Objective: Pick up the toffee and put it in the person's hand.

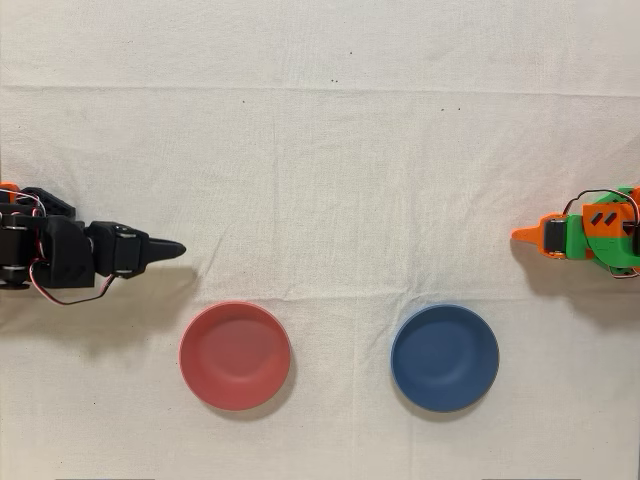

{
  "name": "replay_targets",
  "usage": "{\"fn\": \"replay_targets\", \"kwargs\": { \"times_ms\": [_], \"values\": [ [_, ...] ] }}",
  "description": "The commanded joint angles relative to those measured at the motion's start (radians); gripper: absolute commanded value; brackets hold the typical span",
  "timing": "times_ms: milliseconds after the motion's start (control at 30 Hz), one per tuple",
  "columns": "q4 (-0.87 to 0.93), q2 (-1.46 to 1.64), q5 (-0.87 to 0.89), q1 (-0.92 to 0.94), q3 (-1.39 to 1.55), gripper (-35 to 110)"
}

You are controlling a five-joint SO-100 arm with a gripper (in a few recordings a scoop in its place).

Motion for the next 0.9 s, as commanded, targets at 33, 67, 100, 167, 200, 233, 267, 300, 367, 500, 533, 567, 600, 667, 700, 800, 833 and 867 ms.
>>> {"fn": "replay_targets", "kwargs": {
  "times_ms": [33, 67, 100, 167, 200, 233, 267, 300, 367, 500, 533, 567, 600, 667, 700, 800, 833, 867],
  "values": [
    [0.038, 0.078, -0.006, 0.002, 0.048, 0],
    [0.052, 0.097, -0.011, 0.002, 0.06, 0],
    [0.063, 0.114, -0.014, 0.002, 0.069, 0],
    [0.069, 0.13, -0.014, 0.002, 0.077, 0],
    [0.069, 0.133, -0.014, 0.002, 0.08, 0],
    [0.069, 0.133, -0.012, -0.002, 0.081, 0],
    [0.069, 0.132, -0.012, -0.005, 0.086, 0],
    [0.069, 0.132, -0.012, -0.008, 0.092, 0],
    [0.071, 0.133, -0.008, -0.012, 0.104, 0],
    [0.089, 0.175, 0.0, -0.015, 0.127, 0],
    [0.095, 0.187, -0.002, -0.017, 0.137, 0],
    [0.098, 0.19, -0.005, -0.018, 0.143, 0],
    [0.1, 0.19, -0.008, -0.02, 0.149, 0],
    [0.104, 0.19, -0.014, -0.021, 0.158, 0],
    [0.106, 0.19, -0.015, -0.021, 0.164, 0],
    [0.103, 0.19, -0.017, -0.021, 0.172, 0],
    [0.101, 0.19, -0.017, -0.021, 0.175, 0],
    [0.1, 0.19, -0.017, -0.023, 0.179, 0]
  ]
}}
